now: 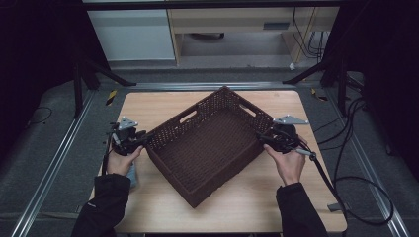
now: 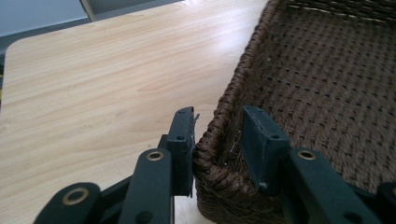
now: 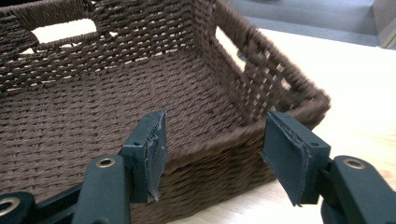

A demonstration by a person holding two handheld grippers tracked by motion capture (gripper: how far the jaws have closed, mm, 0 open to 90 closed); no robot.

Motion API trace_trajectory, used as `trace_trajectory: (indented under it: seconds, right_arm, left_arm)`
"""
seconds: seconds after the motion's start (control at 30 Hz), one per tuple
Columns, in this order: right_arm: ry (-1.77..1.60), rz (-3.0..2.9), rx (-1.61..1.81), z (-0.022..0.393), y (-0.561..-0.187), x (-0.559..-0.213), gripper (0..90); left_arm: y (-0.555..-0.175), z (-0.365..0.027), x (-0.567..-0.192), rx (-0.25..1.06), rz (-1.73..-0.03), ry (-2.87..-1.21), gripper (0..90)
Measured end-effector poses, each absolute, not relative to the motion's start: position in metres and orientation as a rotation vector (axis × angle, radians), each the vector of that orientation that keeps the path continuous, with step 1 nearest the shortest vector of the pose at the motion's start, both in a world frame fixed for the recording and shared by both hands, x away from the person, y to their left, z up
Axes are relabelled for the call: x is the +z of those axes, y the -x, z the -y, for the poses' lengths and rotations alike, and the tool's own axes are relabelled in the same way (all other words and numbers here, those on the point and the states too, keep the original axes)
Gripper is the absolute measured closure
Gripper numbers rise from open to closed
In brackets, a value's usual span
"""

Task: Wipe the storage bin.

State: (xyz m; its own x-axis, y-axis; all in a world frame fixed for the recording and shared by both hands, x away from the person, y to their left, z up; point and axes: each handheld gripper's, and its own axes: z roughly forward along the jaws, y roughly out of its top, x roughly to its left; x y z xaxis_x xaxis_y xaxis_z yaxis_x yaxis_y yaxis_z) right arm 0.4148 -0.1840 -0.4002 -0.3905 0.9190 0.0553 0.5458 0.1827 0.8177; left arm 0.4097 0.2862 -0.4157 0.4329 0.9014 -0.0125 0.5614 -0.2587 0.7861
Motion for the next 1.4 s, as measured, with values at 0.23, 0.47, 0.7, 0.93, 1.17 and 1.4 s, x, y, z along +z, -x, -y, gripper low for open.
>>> trace_trajectory:
  seconds: [0.23, 0.47, 0.7, 0.93, 1.17, 1.4]
  right_arm:
    - [-1.382, -2.029, 1.107, 0.177, -0.421, -0.409, 42.9]
    - [-1.373, -2.006, 1.098, 0.177, -0.43, -0.411, 45.5]
    - [-1.349, -1.976, 1.128, 0.175, -0.426, -0.405, 44.8]
    - [-1.325, -2.014, 1.168, 0.162, -0.413, -0.405, 44.2]
    - [-1.329, -2.034, 1.134, 0.156, -0.417, -0.414, 53.9]
    - [-1.321, -1.993, 1.139, 0.157, -0.426, -0.418, 57.1]
  left_arm:
    - [-0.407, -0.288, -0.415, 0.584, -1.21, -1.947, 59.6]
    - [-0.408, -0.283, -0.422, 0.518, -1.208, -1.98, 71.9]
    - [-0.396, -0.283, -0.424, 0.478, -1.206, -1.949, 72.0]
    - [-0.377, -0.276, -0.424, 0.491, -1.206, -1.944, 71.6]
    - [-0.375, -0.274, -0.417, 0.534, -1.188, -1.947, 65.0]
    - [-0.374, -0.268, -0.425, 0.47, -1.152, -1.988, 79.2]
